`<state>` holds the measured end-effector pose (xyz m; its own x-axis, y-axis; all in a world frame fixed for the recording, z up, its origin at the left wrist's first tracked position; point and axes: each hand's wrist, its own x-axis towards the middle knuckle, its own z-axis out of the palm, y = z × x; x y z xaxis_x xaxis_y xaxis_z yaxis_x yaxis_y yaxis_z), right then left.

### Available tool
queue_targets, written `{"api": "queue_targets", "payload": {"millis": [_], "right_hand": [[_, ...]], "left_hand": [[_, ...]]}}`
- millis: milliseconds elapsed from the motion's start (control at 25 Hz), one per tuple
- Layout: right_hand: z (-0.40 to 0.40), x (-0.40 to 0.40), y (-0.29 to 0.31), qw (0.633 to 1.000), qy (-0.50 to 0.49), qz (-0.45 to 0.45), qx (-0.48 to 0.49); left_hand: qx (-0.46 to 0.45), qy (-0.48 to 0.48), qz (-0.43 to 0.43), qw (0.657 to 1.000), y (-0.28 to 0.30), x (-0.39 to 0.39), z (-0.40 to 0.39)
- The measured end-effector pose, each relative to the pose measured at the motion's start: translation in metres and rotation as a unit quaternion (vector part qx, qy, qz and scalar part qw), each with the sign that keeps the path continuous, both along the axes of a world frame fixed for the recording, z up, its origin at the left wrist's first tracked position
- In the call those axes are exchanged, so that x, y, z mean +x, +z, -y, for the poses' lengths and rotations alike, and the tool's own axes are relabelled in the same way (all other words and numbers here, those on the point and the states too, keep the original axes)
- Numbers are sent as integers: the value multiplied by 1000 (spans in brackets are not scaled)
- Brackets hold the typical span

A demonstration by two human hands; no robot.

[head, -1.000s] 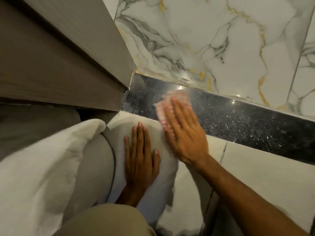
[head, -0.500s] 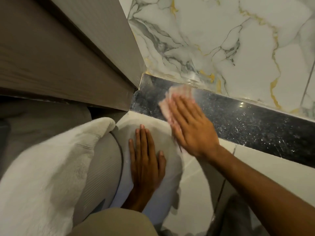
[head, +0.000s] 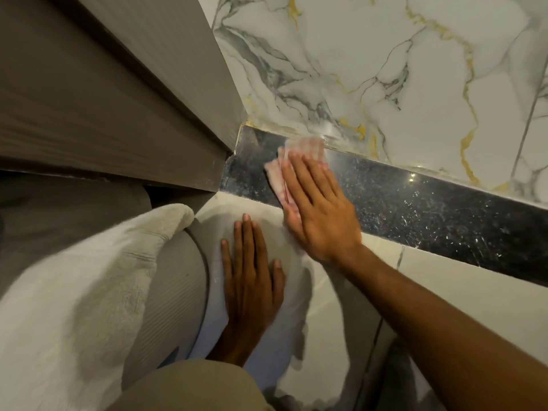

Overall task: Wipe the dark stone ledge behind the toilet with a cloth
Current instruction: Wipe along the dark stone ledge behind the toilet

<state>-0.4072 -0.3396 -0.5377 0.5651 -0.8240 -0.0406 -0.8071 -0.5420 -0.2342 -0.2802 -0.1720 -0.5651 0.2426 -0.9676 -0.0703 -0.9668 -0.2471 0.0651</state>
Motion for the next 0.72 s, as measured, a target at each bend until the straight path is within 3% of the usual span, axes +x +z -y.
{"api": "queue_targets", "payload": {"millis": [80, 120, 280, 360, 480, 640, 720], "right_hand": [[12, 38, 1, 994, -103, 7, 24], [8, 46, 1, 993, -106, 13, 40], [-43, -31, 2, 999, -8, 13, 33], [-42, -65, 4, 997, -79, -10, 16], [-7, -41, -1, 977, -211, -12, -1], [-50, -63, -5, 993, -117, 1, 7], [-76, -106, 6, 990, -134, -27, 33]], "left_hand": [[-3, -3, -9, 1000, -2, 1, 1], [-5, -8, -15, 1000, -2, 1, 0], [-14, -86, -5, 996, 0, 7, -2], [-18, -104, -6, 994, 2, 3, 4], [-22, -118, -28, 992, 0, -12, 18], [-27, -148, -45, 988, -1, -19, 26], [-19, -165, -55, 985, 1, -24, 29]]}}
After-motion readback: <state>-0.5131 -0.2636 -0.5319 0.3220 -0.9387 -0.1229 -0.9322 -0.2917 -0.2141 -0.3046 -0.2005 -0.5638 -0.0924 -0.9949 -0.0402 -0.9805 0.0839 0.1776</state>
